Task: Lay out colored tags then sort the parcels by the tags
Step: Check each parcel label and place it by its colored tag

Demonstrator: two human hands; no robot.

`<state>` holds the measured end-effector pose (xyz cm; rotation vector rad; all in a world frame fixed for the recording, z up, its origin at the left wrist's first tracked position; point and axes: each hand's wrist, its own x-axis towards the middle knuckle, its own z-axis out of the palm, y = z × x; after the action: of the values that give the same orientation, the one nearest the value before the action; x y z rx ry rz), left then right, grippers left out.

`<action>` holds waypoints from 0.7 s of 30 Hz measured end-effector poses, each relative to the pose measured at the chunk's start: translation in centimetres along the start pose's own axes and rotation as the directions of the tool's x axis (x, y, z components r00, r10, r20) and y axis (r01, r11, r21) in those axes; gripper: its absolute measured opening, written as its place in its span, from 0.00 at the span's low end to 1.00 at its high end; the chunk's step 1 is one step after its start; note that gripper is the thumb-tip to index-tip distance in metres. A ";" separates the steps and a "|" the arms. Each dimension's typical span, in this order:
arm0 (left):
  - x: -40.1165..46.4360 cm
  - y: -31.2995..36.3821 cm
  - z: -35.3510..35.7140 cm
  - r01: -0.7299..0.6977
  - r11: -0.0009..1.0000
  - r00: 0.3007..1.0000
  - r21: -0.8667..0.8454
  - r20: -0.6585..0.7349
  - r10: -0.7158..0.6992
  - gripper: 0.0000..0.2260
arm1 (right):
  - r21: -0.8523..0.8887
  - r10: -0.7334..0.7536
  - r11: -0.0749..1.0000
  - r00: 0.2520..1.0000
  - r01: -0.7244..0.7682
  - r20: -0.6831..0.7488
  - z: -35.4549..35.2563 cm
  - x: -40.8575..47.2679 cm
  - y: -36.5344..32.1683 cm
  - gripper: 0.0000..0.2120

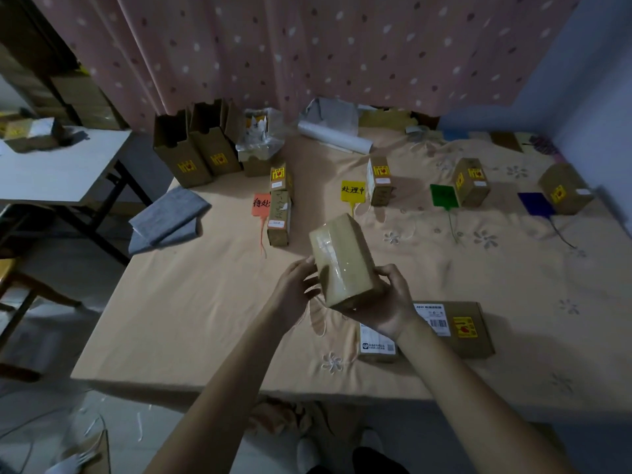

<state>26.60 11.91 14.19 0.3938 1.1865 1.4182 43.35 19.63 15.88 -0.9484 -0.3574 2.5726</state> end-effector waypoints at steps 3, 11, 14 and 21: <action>-0.3 0.0 0.2 0.058 0.997 0.998 -0.057 0.036 -0.056 0.15 | 0.065 0.073 0.995 0.997 -0.074 0.020 -0.4 -0.3 0.5 0.26; -0.7 0.7 1.3 -0.041 0.993 0.975 0.109 -0.215 0.063 0.24 | -0.557 -0.226 0.824 0.960 0.100 -0.162 0.4 0.1 0.9 0.26; -0.8 0.4 1.8 -0.108 0.927 0.923 0.360 -0.310 0.228 0.22 | -0.804 -0.362 0.575 0.928 0.150 -0.086 0.6 -0.1 0.5 0.39; -0.3 0.7 3.1 -0.069 0.954 0.957 0.293 -0.250 0.146 0.27 | -0.837 -0.354 0.503 0.935 0.217 0.029 1.5 -0.3 0.7 0.38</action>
<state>28.78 13.06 16.22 0.4803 1.6210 1.4314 42.40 18.75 16.87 -1.2121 -1.6577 1.9223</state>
